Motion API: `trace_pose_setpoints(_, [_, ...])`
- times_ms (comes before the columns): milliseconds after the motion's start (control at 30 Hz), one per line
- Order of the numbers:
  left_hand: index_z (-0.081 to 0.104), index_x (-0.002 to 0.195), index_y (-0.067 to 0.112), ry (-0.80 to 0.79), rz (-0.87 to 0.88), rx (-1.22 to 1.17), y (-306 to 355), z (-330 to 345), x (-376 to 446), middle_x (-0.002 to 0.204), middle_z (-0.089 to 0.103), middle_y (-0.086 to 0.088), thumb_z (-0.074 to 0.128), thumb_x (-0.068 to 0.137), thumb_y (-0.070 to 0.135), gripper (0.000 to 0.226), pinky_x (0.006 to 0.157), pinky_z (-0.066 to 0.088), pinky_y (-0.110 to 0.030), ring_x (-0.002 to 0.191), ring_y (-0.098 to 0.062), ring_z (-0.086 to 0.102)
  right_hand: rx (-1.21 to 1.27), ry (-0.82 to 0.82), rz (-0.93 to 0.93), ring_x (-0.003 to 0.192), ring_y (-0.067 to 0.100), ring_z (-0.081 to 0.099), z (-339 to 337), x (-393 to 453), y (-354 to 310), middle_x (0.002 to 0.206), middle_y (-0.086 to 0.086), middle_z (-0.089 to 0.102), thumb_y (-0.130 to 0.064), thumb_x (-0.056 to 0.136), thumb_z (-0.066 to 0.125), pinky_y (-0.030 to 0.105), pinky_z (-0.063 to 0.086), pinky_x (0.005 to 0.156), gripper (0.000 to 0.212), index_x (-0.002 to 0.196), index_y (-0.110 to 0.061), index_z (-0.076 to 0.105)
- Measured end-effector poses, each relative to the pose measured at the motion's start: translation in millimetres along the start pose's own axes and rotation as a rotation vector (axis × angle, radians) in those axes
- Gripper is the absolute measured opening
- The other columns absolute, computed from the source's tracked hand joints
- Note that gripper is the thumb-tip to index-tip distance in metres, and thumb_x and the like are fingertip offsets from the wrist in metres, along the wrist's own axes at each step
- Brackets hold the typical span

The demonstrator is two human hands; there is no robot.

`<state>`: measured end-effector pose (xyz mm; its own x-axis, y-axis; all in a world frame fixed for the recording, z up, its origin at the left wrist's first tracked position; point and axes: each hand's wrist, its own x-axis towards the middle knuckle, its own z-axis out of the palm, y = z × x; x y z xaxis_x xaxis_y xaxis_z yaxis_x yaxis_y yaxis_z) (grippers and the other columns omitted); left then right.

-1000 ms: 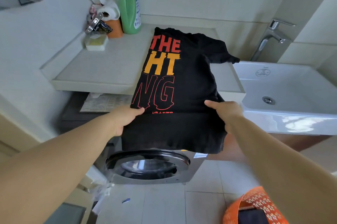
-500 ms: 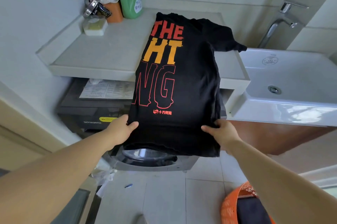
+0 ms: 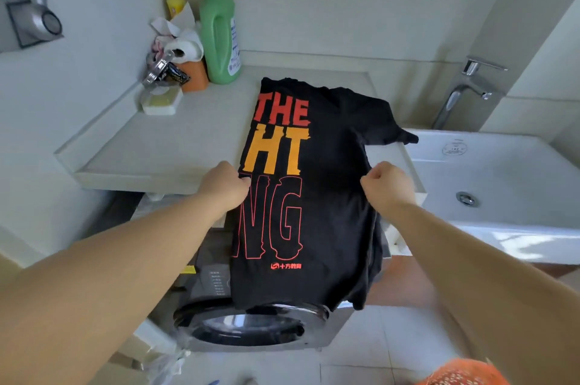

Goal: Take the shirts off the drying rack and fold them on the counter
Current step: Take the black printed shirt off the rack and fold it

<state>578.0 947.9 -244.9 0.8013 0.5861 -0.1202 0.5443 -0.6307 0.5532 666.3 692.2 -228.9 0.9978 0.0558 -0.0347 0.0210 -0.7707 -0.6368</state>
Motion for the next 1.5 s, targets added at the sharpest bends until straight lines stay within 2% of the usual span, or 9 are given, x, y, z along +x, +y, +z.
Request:
trace_pose_setpoints(167, [0.043,0.128,0.003,-0.020,-0.013,0.134,25.0,-3.0,72.7,0.122,0.056,-0.015,0.047,0.096,0.042,0.051,0.078,0.045,-0.034,0.108,-0.032,0.057,-0.048,-0.006,-0.004,0.112,0.026,0.055,10.3,61.0,-23.6,0.126,0.006,0.057,-0.023,0.093,0.052,0.028,0.042,0.084,0.039,0.131,-0.016,0.051])
trace_pose_setpoints(433, [0.039,0.140,0.002,-0.238,-0.145,-0.191,70.5,12.0,163.2,0.142,0.045,-0.017,0.054,0.096,0.034,0.056,0.101,0.041,-0.039,0.126,-0.034,0.046,-0.077,-0.070,0.191,0.088,0.020,0.048,32.3,126.7,-32.9,0.141,0.013,0.036,-0.029,0.096,0.052,0.028,0.041,0.081,0.052,0.145,-0.021,0.036])
trace_pose_setpoints(633, [0.051,0.127,0.006,-0.189,-0.130,-0.404,87.7,16.7,205.1,0.129,0.053,-0.013,0.054,0.096,0.028,0.038,0.087,0.044,-0.033,0.112,-0.031,0.054,0.016,0.036,0.302,0.131,0.030,0.040,30.8,169.5,-33.8,0.148,0.012,0.034,-0.036,0.096,0.047,0.036,0.039,0.103,0.058,0.150,-0.027,0.028])
trace_pose_setpoints(767, [0.043,0.071,0.018,-0.048,-0.066,-0.328,80.3,13.8,235.3,0.080,0.051,-0.001,0.049,0.097,0.015,0.027,0.052,0.034,-0.024,0.066,-0.019,0.047,0.220,0.101,0.392,0.112,0.031,0.052,31.1,199.8,-26.0,0.144,0.011,0.036,-0.024,0.091,0.056,0.038,0.048,0.090,0.055,0.144,-0.026,0.040])
trace_pose_setpoints(867, [0.053,0.097,0.012,0.021,-0.077,-0.191,70.6,6.8,243.8,0.094,0.055,-0.008,0.048,0.096,0.011,0.005,0.066,0.043,-0.031,0.089,-0.029,0.053,0.195,0.126,0.434,0.084,0.027,0.052,33.0,213.9,-20.0,0.140,0.014,0.038,-0.009,0.088,0.053,0.035,0.050,0.079,0.045,0.132,-0.019,0.055])
trace_pose_setpoints(967, [0.035,0.134,0.004,0.037,-0.160,-0.035,73.3,3.2,249.1,0.129,0.046,-0.019,0.056,0.086,0.006,0.052,0.079,0.046,-0.039,0.113,-0.037,0.050,0.159,0.201,0.511,0.080,0.027,0.049,24.8,223.5,-21.1,0.131,0.015,0.034,-0.009,0.083,0.049,0.037,0.050,0.080,0.042,0.124,-0.019,0.053])
trace_pose_setpoints(1100, [0.041,0.136,0.015,0.044,0.106,0.179,105.7,9.4,259.4,0.134,0.041,-0.013,0.061,0.083,0.022,0.057,0.095,0.045,-0.042,0.121,-0.032,0.043,-0.081,0.381,0.604,0.115,0.033,0.040,0.5,244.7,-22.8,0.125,0.015,0.037,-0.023,0.077,0.054,0.039,0.038,0.093,0.043,0.119,-0.013,0.050])
trace_pose_setpoints(1233, [0.034,0.145,0.026,-0.222,0.389,0.267,156.4,52.8,274.6,0.154,0.027,-0.005,0.047,0.091,0.054,0.062,0.114,0.027,-0.045,0.141,-0.030,0.024,0.013,0.096,0.497,0.092,0.031,0.058,-4.9,286.0,-11.3,0.094,0.010,0.056,-0.040,0.081,0.065,0.037,0.049,0.080,0.051,0.116,-0.005,0.055])
trace_pose_setpoints(1500, [-0.012,0.146,0.048,-0.300,0.220,0.552,191.6,110.4,308.4,0.157,-0.023,0.005,0.011,0.067,0.092,0.093,0.109,-0.008,-0.067,0.141,-0.042,-0.023,0.371,0.064,0.535,0.088,0.031,0.058,3.7,348.5,12.1,0.091,0.011,0.059,-0.026,0.086,0.069,0.037,0.050,0.084,0.038,0.111,0.001,0.058])
